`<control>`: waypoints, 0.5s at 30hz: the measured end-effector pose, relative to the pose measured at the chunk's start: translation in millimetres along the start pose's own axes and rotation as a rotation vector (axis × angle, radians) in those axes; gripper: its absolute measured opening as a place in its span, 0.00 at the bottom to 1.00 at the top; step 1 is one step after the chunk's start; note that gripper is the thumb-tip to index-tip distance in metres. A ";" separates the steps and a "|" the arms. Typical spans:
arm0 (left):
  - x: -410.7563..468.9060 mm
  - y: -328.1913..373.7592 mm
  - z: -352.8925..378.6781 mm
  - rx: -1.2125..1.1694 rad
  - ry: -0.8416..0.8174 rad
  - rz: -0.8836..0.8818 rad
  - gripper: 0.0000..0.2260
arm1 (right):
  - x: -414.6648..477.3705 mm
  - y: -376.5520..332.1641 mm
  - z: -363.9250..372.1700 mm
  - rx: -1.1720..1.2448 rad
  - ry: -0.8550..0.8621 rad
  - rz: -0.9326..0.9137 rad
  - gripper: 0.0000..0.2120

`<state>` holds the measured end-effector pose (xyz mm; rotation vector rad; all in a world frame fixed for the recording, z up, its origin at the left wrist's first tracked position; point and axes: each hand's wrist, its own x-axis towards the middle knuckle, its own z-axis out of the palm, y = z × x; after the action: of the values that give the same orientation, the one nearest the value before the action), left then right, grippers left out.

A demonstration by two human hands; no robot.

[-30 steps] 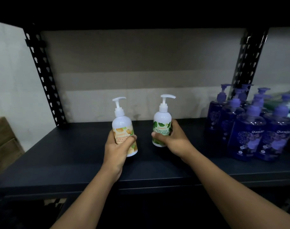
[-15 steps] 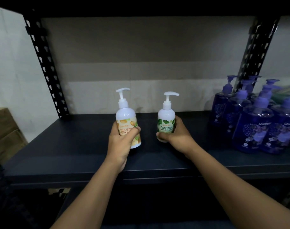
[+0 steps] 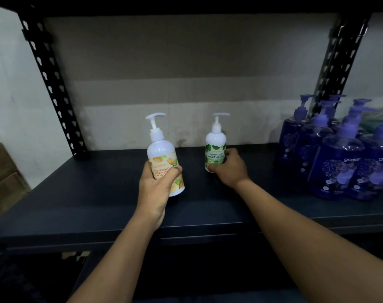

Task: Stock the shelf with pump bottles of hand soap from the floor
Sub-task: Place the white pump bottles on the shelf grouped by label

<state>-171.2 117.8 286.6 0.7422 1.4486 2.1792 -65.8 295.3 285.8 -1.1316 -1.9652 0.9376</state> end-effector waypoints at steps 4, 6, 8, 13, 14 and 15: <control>0.0 0.4 0.2 -0.019 -0.008 -0.006 0.19 | 10.1 -1.9 5.4 -0.058 0.014 0.009 0.32; -0.5 1.0 0.3 -0.022 -0.007 -0.006 0.19 | 15.0 -1.0 8.2 -0.079 0.027 0.014 0.32; -0.4 1.0 -0.3 -0.019 -0.004 -0.007 0.20 | 19.6 -0.2 11.0 -0.081 0.036 0.014 0.33; 0.4 1.1 0.3 -0.014 -0.005 -0.013 0.20 | 22.2 -2.0 12.7 -0.137 0.043 0.032 0.32; 0.5 0.9 0.6 -0.017 -0.002 -0.014 0.20 | 22.1 -1.8 12.6 -0.136 0.044 0.030 0.32; 0.4 1.0 0.8 -0.021 0.000 -0.016 0.20 | 22.3 -1.4 12.7 -0.133 0.046 0.027 0.32</control>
<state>-171.1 118.3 287.8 0.7212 1.4246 2.1794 -85.7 311.6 284.8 -1.2453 -2.0044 0.7969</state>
